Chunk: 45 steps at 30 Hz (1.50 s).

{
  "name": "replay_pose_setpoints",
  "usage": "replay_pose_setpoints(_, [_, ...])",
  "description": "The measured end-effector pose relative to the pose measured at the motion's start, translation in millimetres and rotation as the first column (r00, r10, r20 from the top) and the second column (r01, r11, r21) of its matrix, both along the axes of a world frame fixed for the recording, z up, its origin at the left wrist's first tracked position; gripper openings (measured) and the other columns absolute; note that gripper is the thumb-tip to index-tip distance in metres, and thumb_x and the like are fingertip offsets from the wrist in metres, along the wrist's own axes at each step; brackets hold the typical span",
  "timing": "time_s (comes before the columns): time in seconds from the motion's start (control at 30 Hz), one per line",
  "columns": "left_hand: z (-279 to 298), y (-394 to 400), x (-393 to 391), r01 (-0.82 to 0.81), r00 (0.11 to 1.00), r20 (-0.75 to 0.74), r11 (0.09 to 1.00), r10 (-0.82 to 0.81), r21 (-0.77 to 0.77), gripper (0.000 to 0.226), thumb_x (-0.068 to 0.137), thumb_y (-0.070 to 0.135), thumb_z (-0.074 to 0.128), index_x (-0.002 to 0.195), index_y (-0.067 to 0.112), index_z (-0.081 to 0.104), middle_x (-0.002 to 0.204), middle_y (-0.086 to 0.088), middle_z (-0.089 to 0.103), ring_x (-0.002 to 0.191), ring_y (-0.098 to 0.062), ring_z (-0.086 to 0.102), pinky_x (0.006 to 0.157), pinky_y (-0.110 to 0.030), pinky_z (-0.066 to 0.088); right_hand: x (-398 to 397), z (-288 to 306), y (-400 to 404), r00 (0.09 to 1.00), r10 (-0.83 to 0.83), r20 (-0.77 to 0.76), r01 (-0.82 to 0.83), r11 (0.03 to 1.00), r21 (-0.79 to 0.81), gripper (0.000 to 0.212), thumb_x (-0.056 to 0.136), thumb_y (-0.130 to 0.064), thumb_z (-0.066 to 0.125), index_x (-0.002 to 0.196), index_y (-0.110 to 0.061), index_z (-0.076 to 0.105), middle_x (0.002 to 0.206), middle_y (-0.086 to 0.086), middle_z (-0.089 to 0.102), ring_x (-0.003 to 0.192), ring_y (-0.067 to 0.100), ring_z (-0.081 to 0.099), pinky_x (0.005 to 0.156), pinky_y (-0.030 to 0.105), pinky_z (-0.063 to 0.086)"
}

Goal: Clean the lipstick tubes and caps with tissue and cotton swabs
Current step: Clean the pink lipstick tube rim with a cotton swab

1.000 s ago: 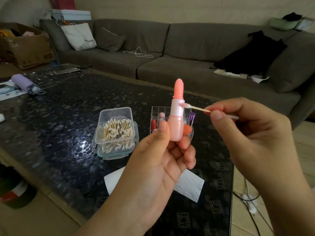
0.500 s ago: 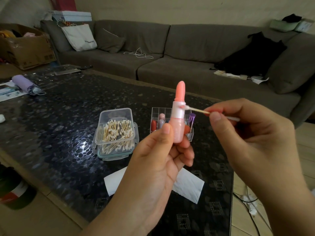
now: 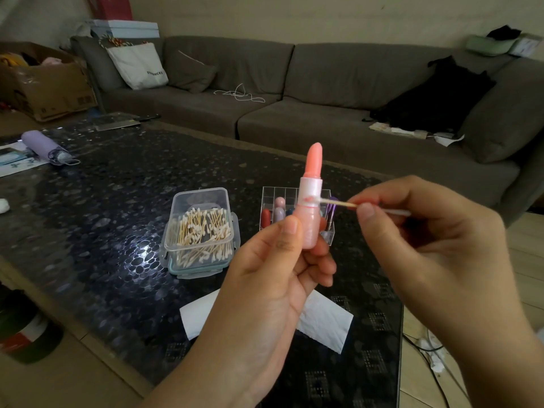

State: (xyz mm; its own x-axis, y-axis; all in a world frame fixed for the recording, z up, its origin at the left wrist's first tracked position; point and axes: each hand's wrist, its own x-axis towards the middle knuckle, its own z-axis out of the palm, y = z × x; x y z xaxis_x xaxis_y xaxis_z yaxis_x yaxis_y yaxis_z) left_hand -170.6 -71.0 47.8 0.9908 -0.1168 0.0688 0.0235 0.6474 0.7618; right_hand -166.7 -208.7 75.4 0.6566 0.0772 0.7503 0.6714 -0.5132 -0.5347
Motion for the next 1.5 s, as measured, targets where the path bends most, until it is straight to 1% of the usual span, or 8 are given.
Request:
replay_pose_setpoints(0.2, [-2,1,2,0.055,0.998,-0.008,0.998,-0.055,-0.034,0.039,0.083,0.035,0.057,0.093,-0.002,0.065,0.064,-0.007,0.057,0.055,-0.013,0.057,0.051,-0.022,0.050,0,1,-2,0.996,0.069,-0.052,-0.068,0.997,0.033,0.010,0.085,-0.028,0.055,0.082,-0.028,0.064,0.072,0.004,0.061,0.055,0.017,0.054,0.044,0.017,0.042])
replay_pose_setpoints(0.43, [-5,4,5,0.314,0.949,0.011,0.938,-0.316,-0.145,0.044,0.088,0.042,0.044,0.073,0.011,0.072,0.060,-0.004,0.050,0.049,-0.014,0.050,0.047,-0.024,0.045,5,-1,-6,0.988,0.129,-0.086,-0.117,0.985,0.130,0.012,0.084,-0.029,0.056,0.080,-0.029,0.067,0.073,0.011,0.060,0.054,0.021,0.053,0.046,0.020,0.043])
replay_pose_setpoints(0.57, [-10,9,13,0.513,0.855,0.088,0.810,-0.511,-0.285,0.059,0.104,0.039,0.018,0.094,0.024,0.075,0.070,0.000,0.052,0.058,-0.010,0.054,0.057,-0.021,0.044,6,-3,-8,0.980,0.167,-0.110,-0.153,0.981,0.119,0.013,0.083,-0.029,0.056,0.077,-0.026,0.067,0.065,0.015,0.055,0.052,0.024,0.047,0.046,0.023,0.038])
replay_pose_setpoints(0.73, [-13,10,18,0.618,0.779,0.158,0.701,-0.607,-0.356,0.056,0.105,0.037,0.016,0.109,0.017,0.069,0.077,-0.004,0.054,0.066,-0.014,0.057,0.063,-0.024,0.044,5,-2,-10,0.974,0.190,-0.126,-0.176,0.978,0.116,0.014,0.082,-0.030,0.055,0.077,-0.024,0.067,0.064,0.017,0.053,0.051,0.024,0.044,0.045,0.024,0.037])
replay_pose_setpoints(0.83, [-14,11,19,0.578,0.811,0.134,0.747,-0.569,-0.329,0.052,0.104,0.039,0.023,0.103,0.016,0.070,0.070,-0.004,0.054,0.060,-0.014,0.055,0.058,-0.024,0.046,3,-2,-8,0.975,0.188,-0.119,-0.178,0.980,0.095,0.013,0.082,-0.029,0.056,0.078,-0.023,0.067,0.061,0.017,0.053,0.049,0.027,0.044,0.045,0.030,0.037])
replay_pose_setpoints(1.0, [-12,9,17,0.401,0.913,0.025,0.887,-0.406,-0.227,0.046,0.091,0.044,0.043,0.080,0.006,0.067,0.060,-0.005,0.050,0.049,-0.015,0.050,0.047,-0.026,0.046,2,-1,-6,0.981,0.151,-0.119,-0.145,0.988,0.062,0.011,0.081,-0.029,0.057,0.077,-0.024,0.066,0.063,0.011,0.057,0.048,0.022,0.046,0.042,0.024,0.037])
replay_pose_setpoints(1.1, [-11,7,17,0.372,0.927,0.025,0.908,-0.375,-0.193,0.043,0.085,0.043,0.047,0.075,0.007,0.068,0.060,-0.005,0.050,0.049,-0.016,0.051,0.047,-0.026,0.046,2,0,-10,0.982,0.140,-0.125,-0.131,0.988,0.075,0.012,0.080,-0.029,0.056,0.074,-0.023,0.065,0.060,0.009,0.053,0.048,0.022,0.042,0.042,0.018,0.033])
replay_pose_setpoints(1.5, [-9,9,16,0.348,0.936,0.003,0.927,-0.351,-0.141,0.043,0.091,0.044,0.044,0.080,0.015,0.073,0.062,-0.003,0.049,0.052,-0.013,0.050,0.049,-0.025,0.046,6,-4,-11,0.981,0.099,-0.166,-0.092,0.994,0.052,0.014,0.082,-0.032,0.056,0.077,-0.023,0.066,0.066,0.010,0.058,0.053,0.023,0.049,0.043,0.022,0.038])
